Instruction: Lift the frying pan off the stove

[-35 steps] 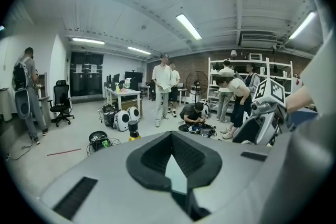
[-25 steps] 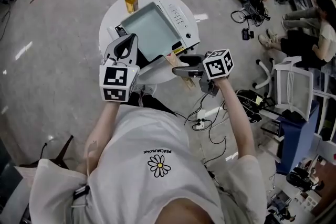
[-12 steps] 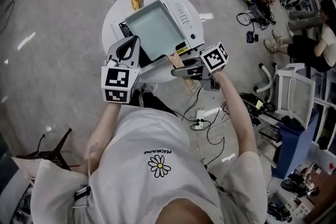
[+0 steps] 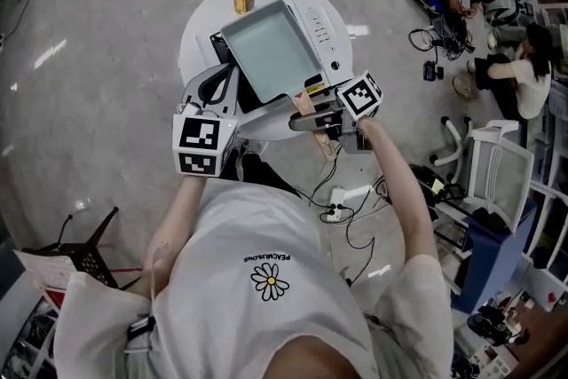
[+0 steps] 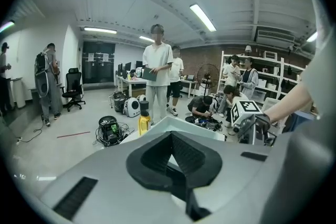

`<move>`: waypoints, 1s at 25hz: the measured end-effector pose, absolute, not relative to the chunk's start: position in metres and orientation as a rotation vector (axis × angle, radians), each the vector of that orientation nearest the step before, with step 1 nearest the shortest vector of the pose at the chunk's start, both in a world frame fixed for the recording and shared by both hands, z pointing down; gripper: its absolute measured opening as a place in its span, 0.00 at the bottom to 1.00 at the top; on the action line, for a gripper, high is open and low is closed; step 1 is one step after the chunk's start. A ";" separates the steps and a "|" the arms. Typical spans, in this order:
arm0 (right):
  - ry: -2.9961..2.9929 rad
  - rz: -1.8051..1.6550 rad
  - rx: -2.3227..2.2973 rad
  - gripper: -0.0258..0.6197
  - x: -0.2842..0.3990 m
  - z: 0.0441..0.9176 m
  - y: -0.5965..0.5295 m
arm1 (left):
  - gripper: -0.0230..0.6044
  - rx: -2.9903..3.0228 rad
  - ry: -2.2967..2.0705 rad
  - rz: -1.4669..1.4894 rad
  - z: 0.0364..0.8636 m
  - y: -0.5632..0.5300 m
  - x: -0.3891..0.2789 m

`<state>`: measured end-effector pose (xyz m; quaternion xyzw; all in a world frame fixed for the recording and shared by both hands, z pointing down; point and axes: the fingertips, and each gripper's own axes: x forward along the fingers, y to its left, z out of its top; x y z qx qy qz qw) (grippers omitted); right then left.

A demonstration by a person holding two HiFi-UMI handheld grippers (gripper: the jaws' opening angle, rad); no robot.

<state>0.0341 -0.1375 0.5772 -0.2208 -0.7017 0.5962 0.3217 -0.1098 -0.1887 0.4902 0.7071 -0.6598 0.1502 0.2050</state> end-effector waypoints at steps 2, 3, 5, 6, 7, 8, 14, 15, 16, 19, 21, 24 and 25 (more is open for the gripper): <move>-1.803 1.587 -0.622 0.31 0.032 0.576 -0.134 | 0.04 1.962 -1.843 0.418 0.492 -0.187 -0.112; -1.783 1.595 -0.637 0.31 0.032 0.576 -0.132 | 0.04 1.958 -1.842 0.418 0.493 -0.186 -0.113; -1.752 1.604 -0.646 0.27 0.032 0.577 -0.131 | 0.04 1.949 -1.842 0.417 0.494 -0.184 -0.114; -1.743 1.607 -0.643 0.23 0.032 0.578 -0.130 | 0.04 1.945 -1.843 0.416 0.494 -0.183 -0.114; -1.735 1.614 -0.639 0.17 0.031 0.578 -0.129 | 0.04 1.941 -1.844 0.415 0.494 -0.182 -0.114; -1.728 1.625 -0.636 0.16 0.031 0.578 -0.129 | 0.04 1.939 -1.845 0.414 0.494 -0.182 -0.115; -1.688 1.718 -0.606 0.12 0.032 0.579 -0.132 | 0.04 1.934 -1.842 0.404 0.496 -0.184 -0.115; -1.681 1.734 -0.602 0.11 0.032 0.580 -0.132 | 0.04 1.933 -1.841 0.403 0.497 -0.184 -0.115; -1.677 1.745 -0.596 0.11 0.032 0.580 -0.132 | 0.04 1.934 -1.840 0.402 0.498 -0.183 -0.115; -1.675 1.764 -0.584 0.10 0.032 0.582 -0.133 | 0.04 1.935 -1.843 0.397 0.498 -0.184 -0.115; -1.675 1.765 -0.578 0.09 0.032 0.582 -0.133 | 0.04 1.935 -1.843 0.396 0.498 -0.184 -0.116; -1.675 1.762 -0.563 0.09 0.032 0.581 -0.131 | 0.04 1.936 -1.842 0.394 0.496 -0.184 -0.116; -1.677 1.768 -0.559 0.09 0.031 0.580 -0.131 | 0.04 1.938 -1.843 0.393 0.495 -0.184 -0.116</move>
